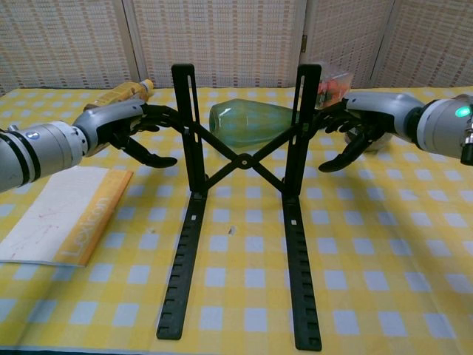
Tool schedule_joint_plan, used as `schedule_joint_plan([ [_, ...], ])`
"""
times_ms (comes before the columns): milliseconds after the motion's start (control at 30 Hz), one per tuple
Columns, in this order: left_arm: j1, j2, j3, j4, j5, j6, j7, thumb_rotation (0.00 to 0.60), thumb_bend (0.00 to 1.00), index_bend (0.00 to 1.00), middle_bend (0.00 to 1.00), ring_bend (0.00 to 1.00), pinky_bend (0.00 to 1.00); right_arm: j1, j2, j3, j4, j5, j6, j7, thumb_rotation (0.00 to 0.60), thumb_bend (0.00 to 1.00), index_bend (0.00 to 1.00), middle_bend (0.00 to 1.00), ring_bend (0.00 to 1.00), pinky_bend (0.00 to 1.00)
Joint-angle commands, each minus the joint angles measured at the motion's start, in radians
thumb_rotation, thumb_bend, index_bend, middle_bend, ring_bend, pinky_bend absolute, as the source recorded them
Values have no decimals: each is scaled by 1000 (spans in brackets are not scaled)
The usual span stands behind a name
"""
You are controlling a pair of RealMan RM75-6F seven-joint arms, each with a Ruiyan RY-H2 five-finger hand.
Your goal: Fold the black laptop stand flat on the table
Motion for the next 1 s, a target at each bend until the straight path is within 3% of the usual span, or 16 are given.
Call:
schedule_joint_plan([
  [33, 2, 2, 1, -1, 2, 2, -3, 600, 305, 243, 226, 83, 0, 15, -29, 8, 27, 26, 14, -22, 600, 280, 423, 198, 171, 124],
  [767, 16, 13, 7, 1, 15, 6, -29, 600, 297, 243, 216, 68, 0, 34, -127, 23, 99, 47, 20, -62, 600, 308, 525, 244, 203, 145],
  [1000, 19, 14, 9, 8, 18, 5, -39, 600, 297, 243, 215, 64, 0, 36, -144, 29, 116, 57, 29, -77, 600, 357, 548, 263, 215, 151],
])
